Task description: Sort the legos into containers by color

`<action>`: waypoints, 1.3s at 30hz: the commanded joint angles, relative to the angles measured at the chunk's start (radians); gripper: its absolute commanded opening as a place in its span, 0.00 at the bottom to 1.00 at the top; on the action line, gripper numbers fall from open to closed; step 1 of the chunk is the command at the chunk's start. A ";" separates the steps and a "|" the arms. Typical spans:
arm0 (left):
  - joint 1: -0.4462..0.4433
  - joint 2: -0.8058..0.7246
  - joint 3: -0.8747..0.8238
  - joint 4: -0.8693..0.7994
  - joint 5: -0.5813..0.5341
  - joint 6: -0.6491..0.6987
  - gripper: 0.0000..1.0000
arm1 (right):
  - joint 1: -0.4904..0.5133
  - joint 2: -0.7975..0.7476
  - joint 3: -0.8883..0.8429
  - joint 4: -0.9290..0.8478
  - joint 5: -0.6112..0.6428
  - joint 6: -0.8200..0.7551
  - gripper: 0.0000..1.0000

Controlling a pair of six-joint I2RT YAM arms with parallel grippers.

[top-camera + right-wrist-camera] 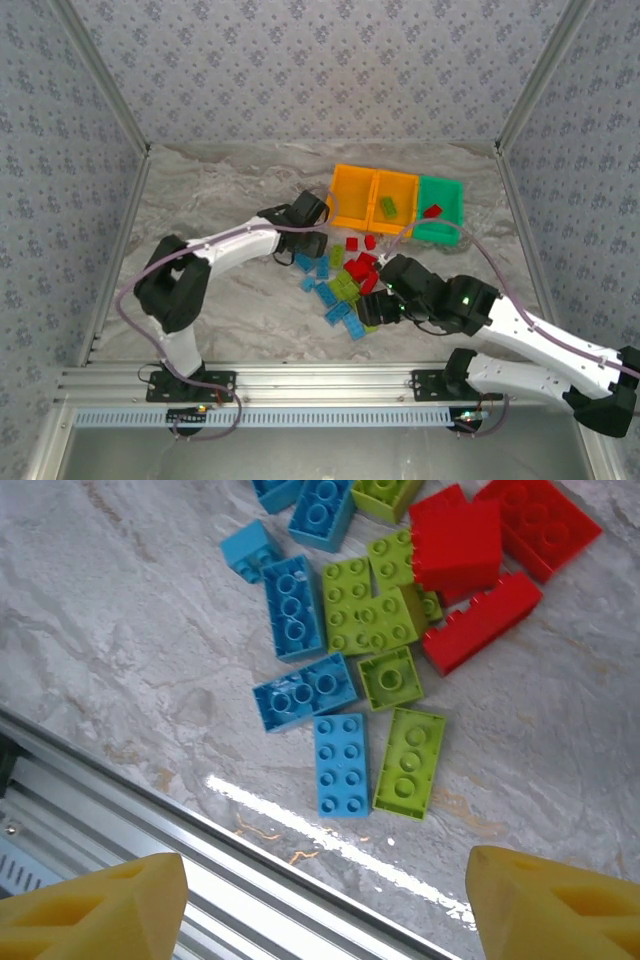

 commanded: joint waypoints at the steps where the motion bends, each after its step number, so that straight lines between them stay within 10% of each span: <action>1: 0.014 0.077 0.091 0.010 0.039 0.030 0.62 | 0.007 -0.033 -0.019 -0.013 0.040 0.069 0.78; 12: 0.033 0.236 0.182 0.015 0.064 0.065 0.56 | 0.017 -0.079 -0.064 -0.004 0.038 0.136 0.78; 17: 0.031 0.262 0.191 0.007 0.071 0.068 0.38 | 0.026 -0.145 -0.077 -0.006 0.076 0.175 0.78; 30: -0.049 -0.059 0.169 0.117 -0.015 0.065 0.27 | 0.034 -0.281 -0.109 -0.001 0.170 0.237 0.78; 39: -0.040 0.258 0.517 0.139 -0.095 0.073 0.24 | 0.039 -0.281 -0.117 0.033 0.139 0.249 0.79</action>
